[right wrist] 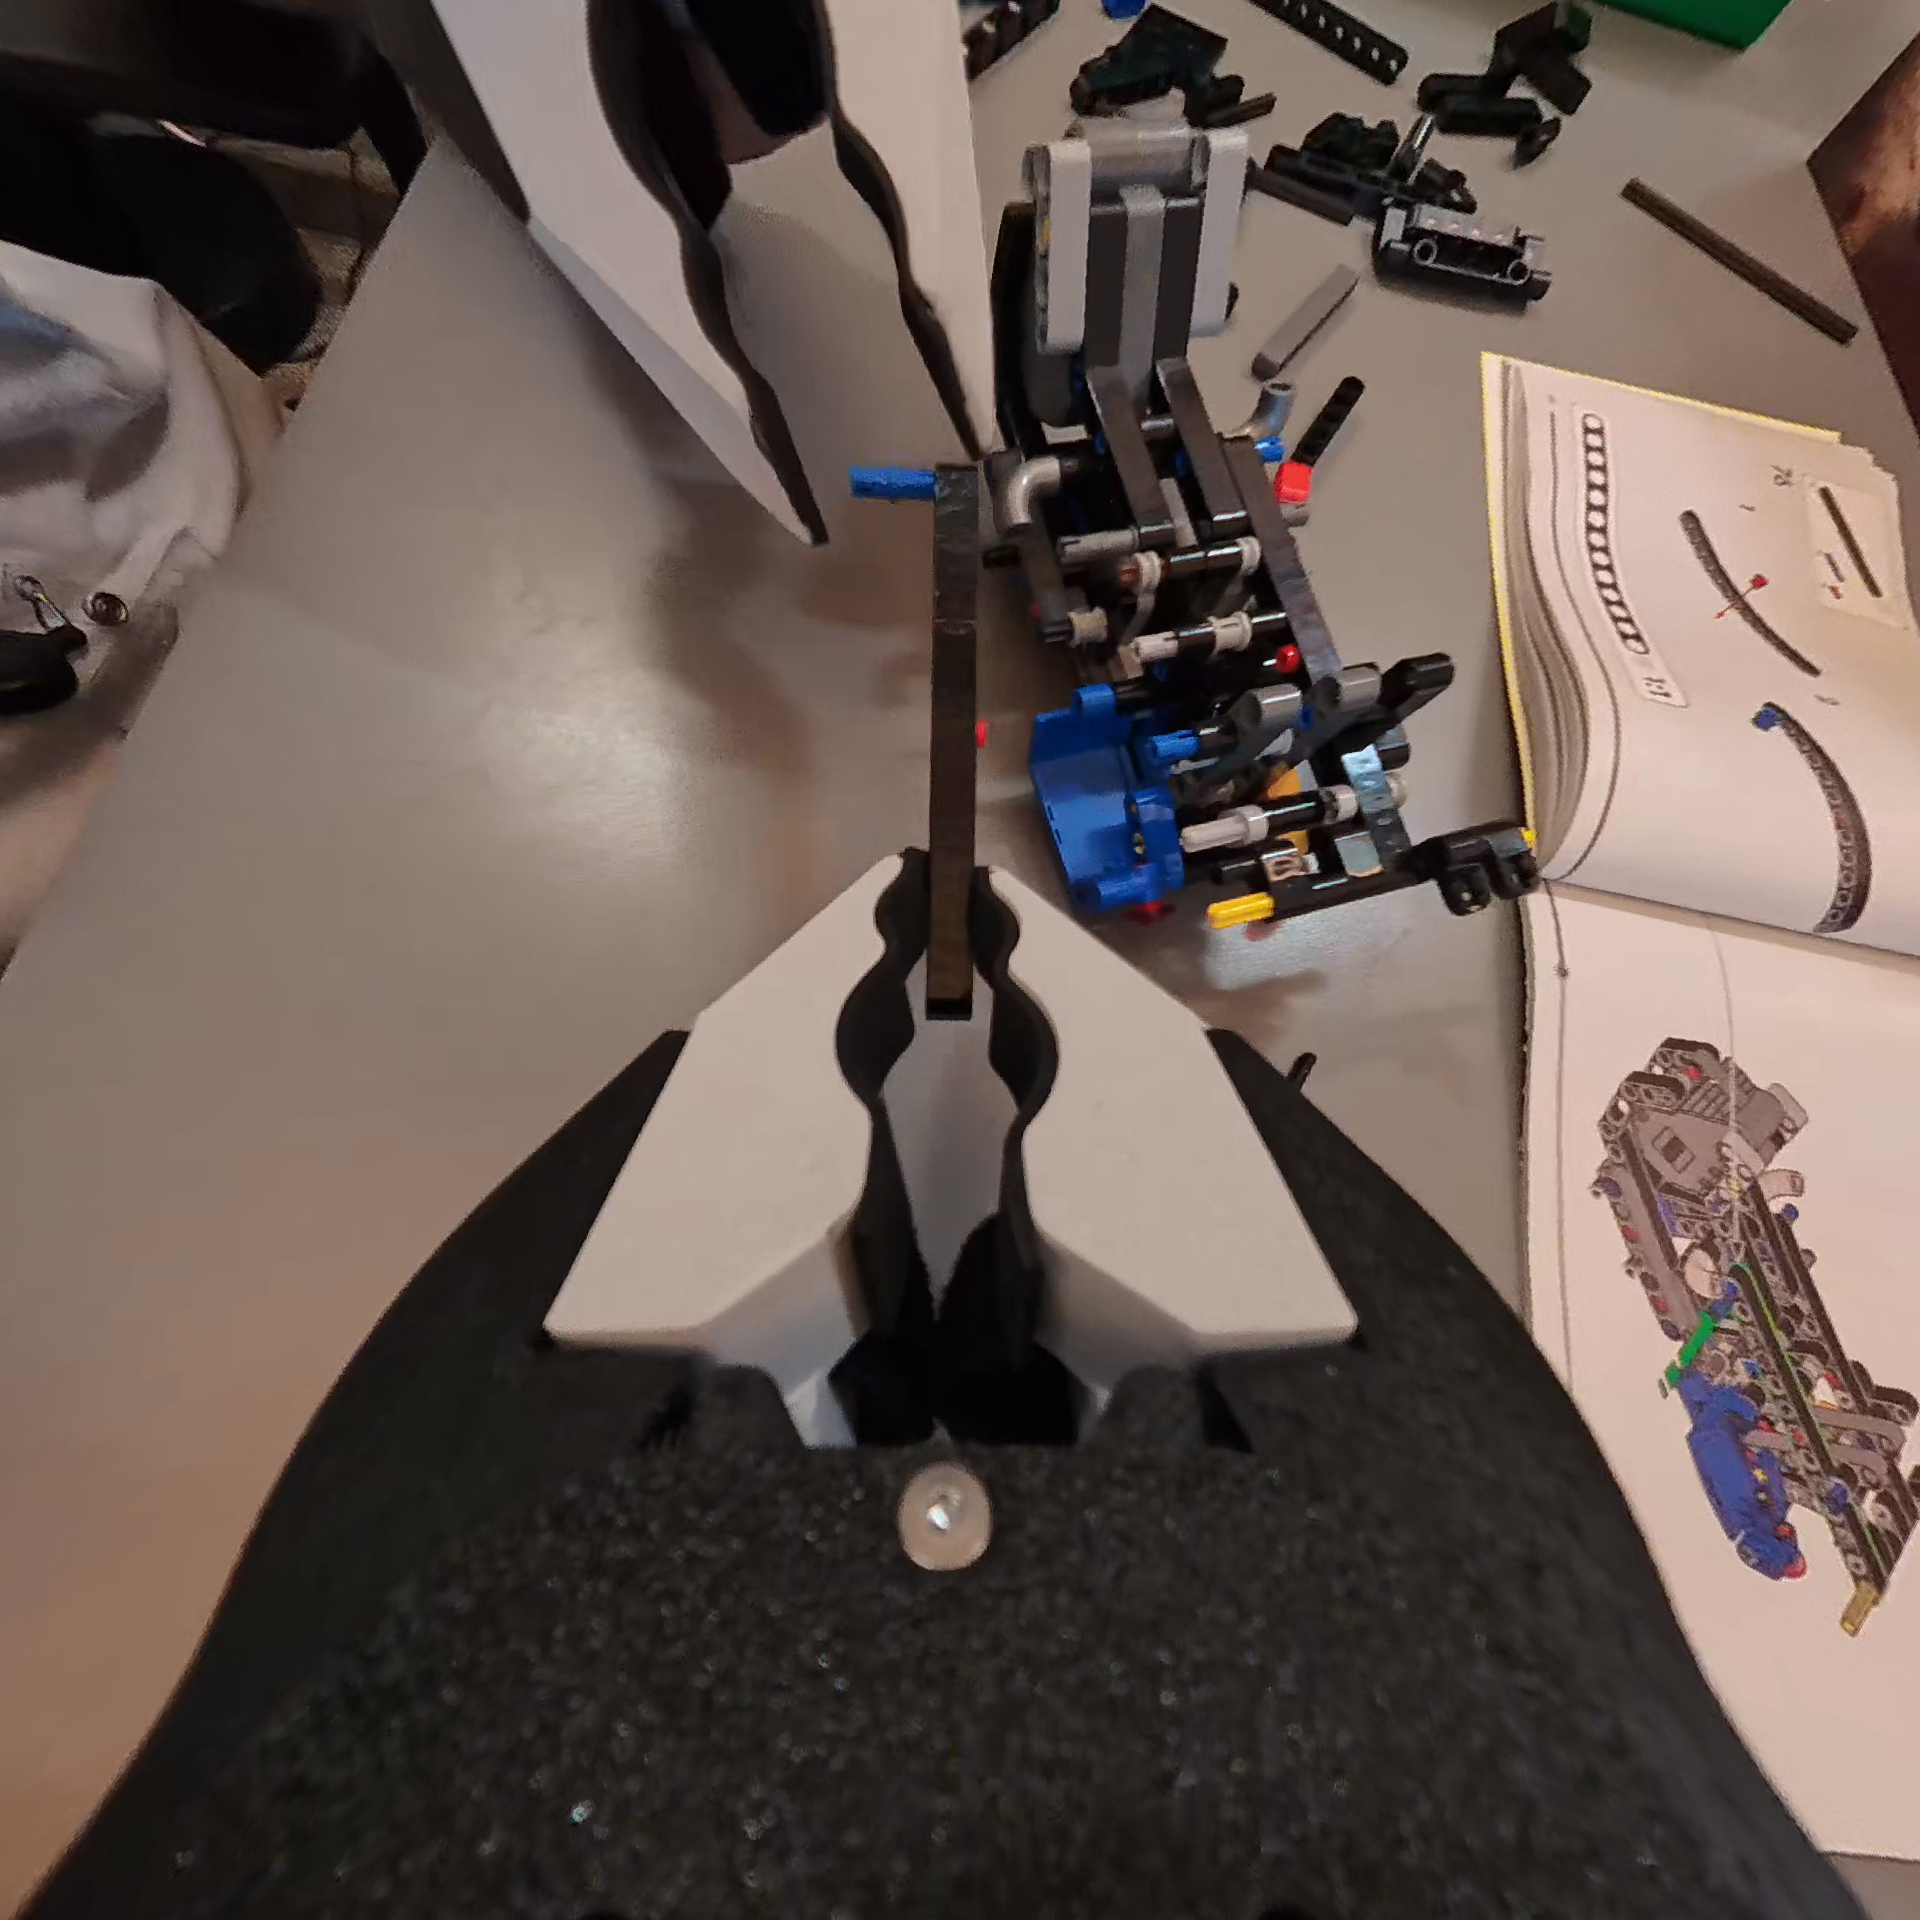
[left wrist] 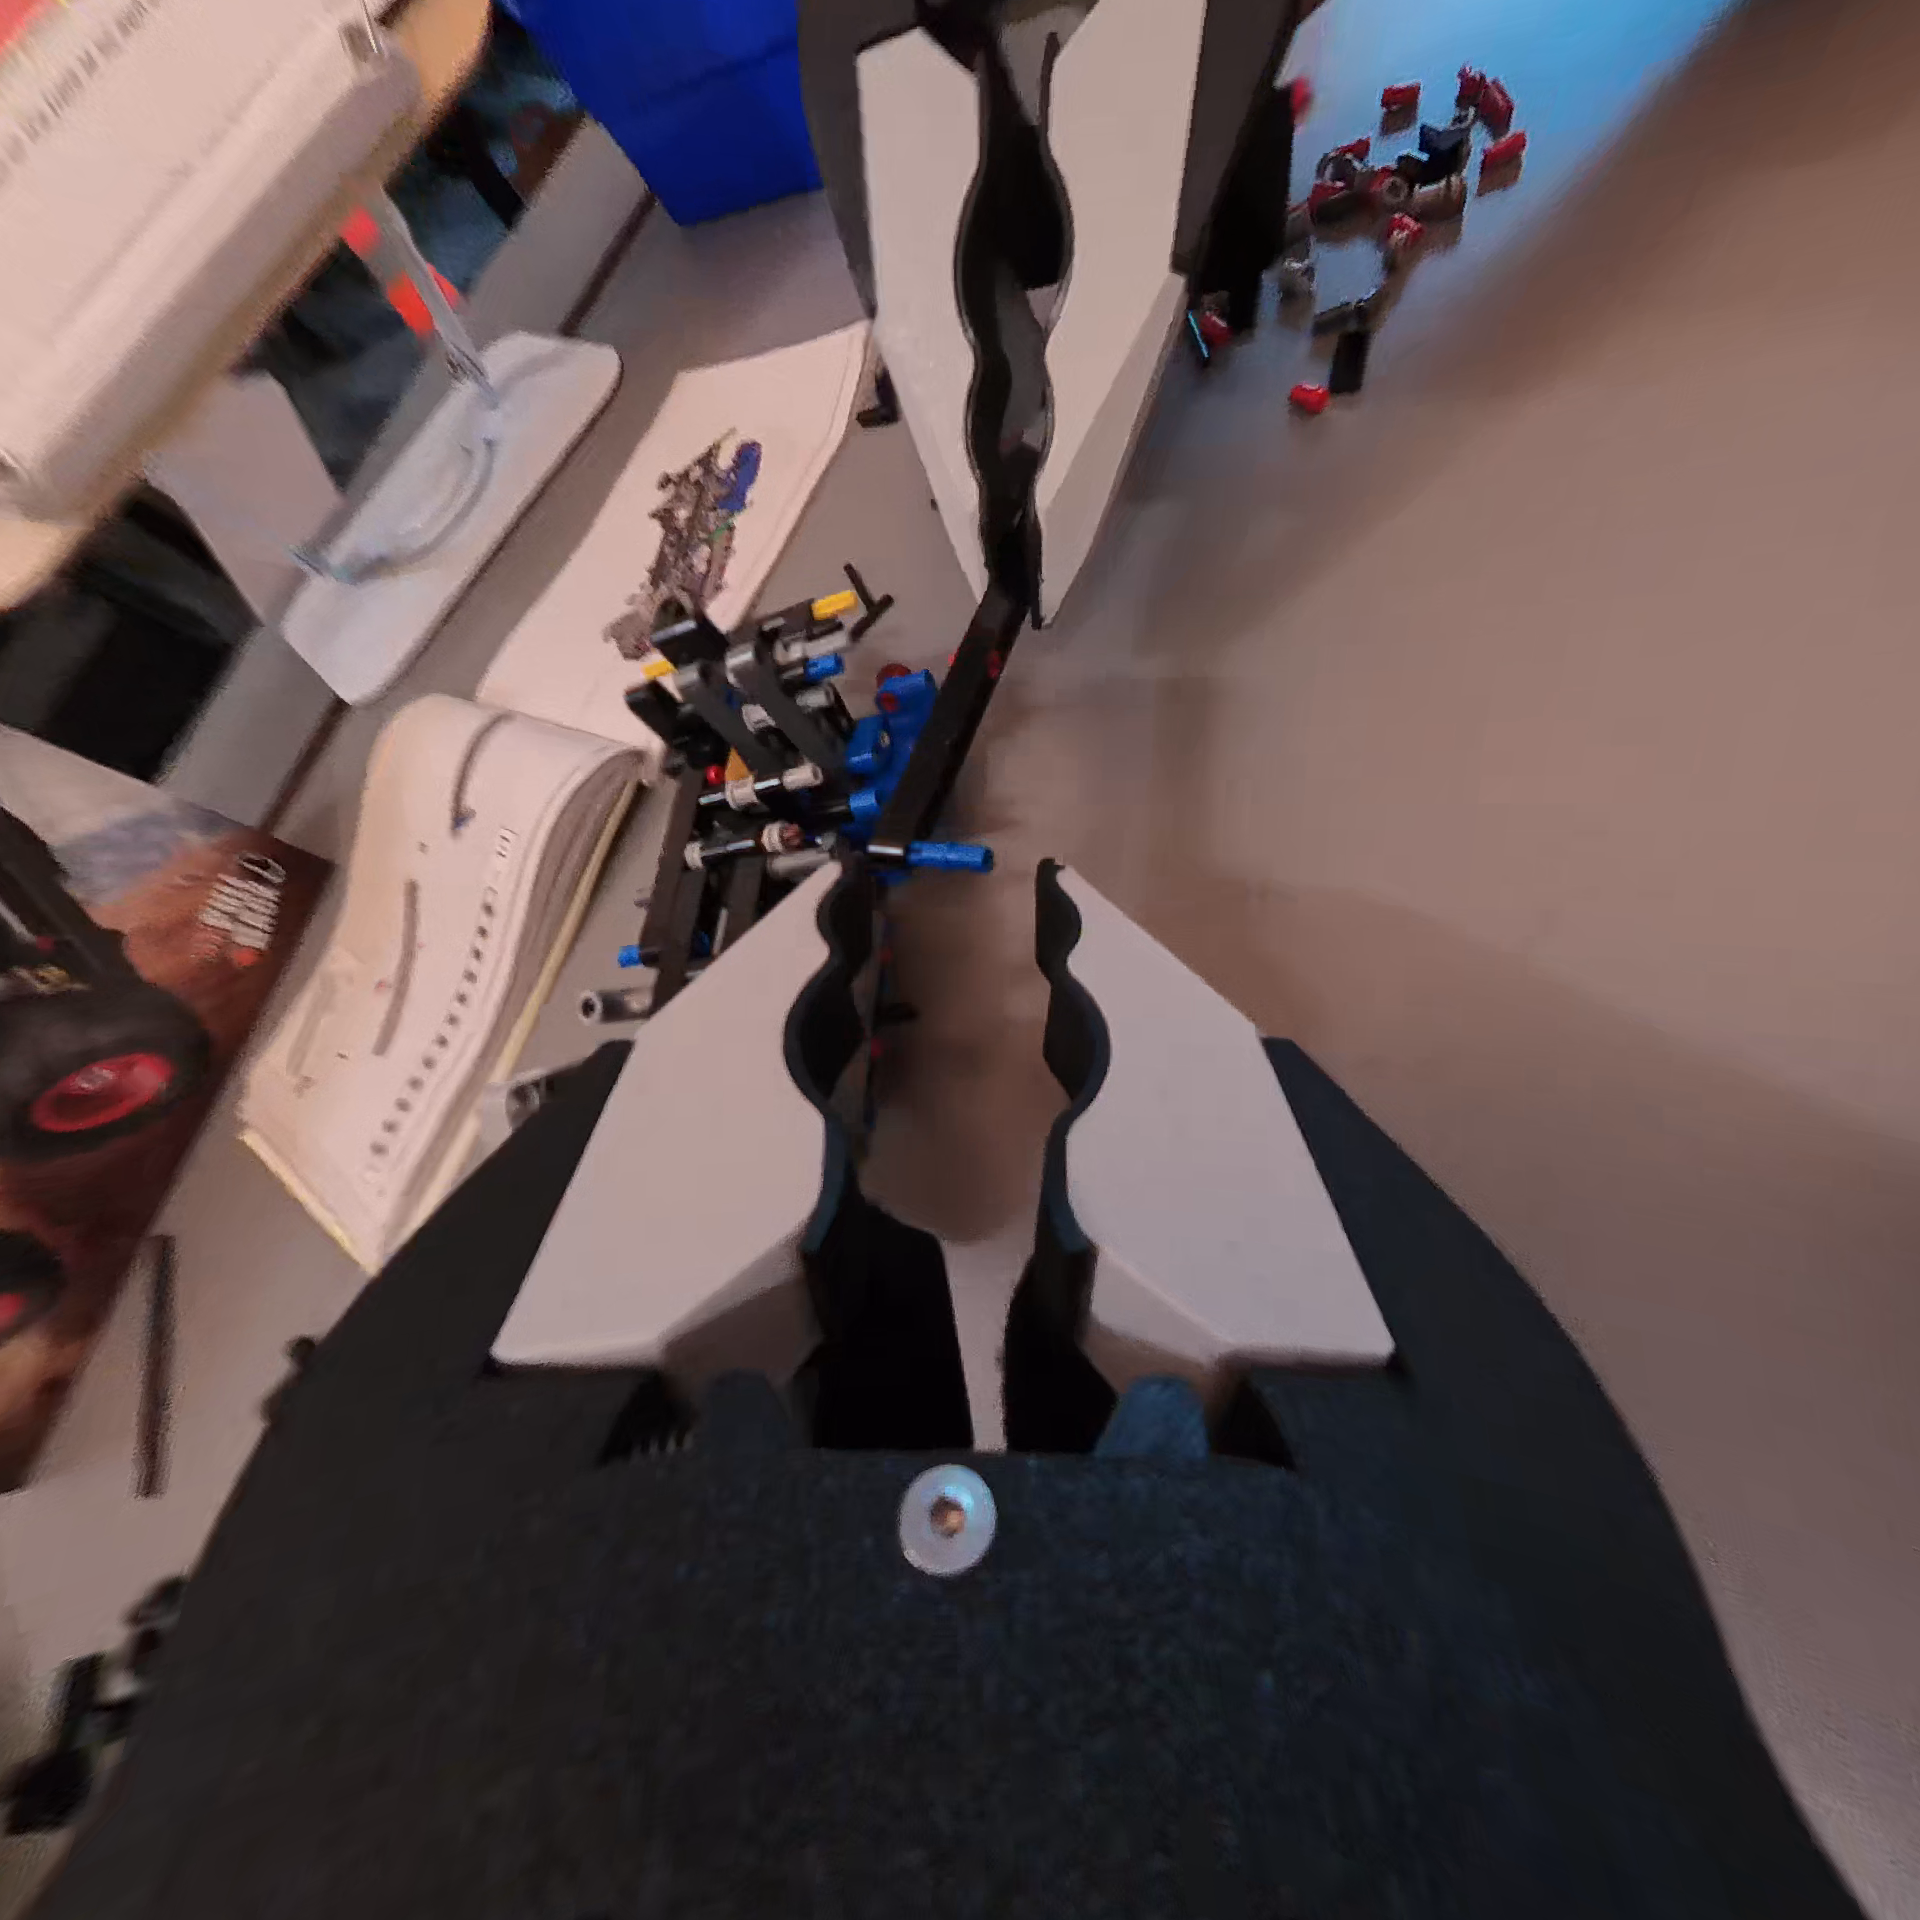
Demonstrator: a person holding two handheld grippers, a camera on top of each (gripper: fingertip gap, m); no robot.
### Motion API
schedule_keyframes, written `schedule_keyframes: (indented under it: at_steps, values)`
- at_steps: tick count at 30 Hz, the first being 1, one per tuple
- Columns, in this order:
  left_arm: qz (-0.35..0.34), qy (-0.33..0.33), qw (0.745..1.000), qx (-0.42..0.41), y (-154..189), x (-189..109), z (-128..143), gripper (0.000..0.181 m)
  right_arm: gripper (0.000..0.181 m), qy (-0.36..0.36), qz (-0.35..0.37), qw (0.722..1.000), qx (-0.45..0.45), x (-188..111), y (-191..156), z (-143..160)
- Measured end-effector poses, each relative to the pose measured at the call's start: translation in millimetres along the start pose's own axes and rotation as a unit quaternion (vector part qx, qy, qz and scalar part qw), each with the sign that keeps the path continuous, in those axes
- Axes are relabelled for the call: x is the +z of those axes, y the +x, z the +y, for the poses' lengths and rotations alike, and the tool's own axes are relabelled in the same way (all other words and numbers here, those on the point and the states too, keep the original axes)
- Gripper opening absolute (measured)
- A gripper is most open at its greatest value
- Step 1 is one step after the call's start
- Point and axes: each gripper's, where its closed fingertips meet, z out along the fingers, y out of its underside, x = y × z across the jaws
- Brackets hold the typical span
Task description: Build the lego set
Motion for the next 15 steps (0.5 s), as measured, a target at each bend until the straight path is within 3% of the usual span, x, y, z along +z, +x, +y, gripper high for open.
schedule_keyframes:
  at_steps: [7,11,15]
  values:
    - [-0.131,0.004,0.961,0.243,-4,6,-1,0.011,0.007,-0.006,-0.008,1.000,0.007,-2,-2,3]
    - [-0.160,0.005,0.944,0.290,-8,8,-3,0.004,0.008,-0.002,-0.011,0.999,0.031,-1,2,4]
    - [-0.153,-0.008,0.944,0.292,-7,11,6,0.005,0.008,-0.006,-0.010,1.000,0.021,3,1,7]
